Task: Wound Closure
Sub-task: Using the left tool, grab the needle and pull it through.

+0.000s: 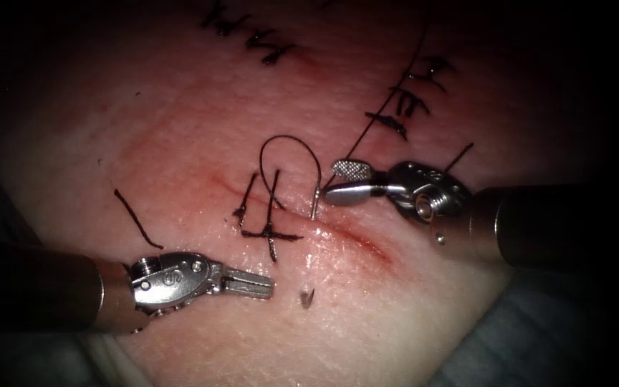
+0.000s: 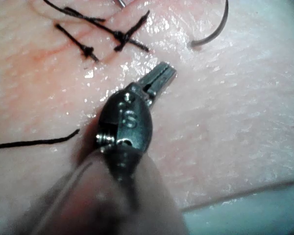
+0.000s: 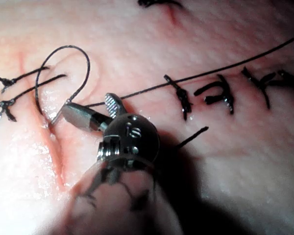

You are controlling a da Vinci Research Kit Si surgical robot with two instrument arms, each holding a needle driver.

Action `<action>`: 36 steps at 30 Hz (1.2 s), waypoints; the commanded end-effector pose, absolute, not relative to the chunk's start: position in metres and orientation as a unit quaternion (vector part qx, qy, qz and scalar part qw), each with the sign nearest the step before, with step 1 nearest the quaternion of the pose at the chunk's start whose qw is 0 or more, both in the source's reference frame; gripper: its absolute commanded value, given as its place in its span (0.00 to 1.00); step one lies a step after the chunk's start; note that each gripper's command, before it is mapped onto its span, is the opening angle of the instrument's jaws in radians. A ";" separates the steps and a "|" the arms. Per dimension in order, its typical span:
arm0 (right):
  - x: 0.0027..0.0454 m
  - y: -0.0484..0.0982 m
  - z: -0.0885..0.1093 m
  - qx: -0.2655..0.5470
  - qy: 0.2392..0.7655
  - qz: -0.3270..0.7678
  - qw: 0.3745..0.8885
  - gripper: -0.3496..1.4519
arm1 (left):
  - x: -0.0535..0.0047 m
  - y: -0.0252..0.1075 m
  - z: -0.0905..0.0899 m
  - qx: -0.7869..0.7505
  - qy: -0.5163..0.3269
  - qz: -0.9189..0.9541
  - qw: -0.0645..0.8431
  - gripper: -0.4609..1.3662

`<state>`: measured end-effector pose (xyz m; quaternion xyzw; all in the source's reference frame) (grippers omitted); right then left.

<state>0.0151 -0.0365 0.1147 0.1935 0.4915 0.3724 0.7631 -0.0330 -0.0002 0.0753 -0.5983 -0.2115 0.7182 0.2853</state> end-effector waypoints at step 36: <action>0.0168 -0.037 0.114 0.165 0.566 0.233 0.773 0.80 | -0.0378 0.001 0.071 -0.596 -0.145 0.757 0.225 0.57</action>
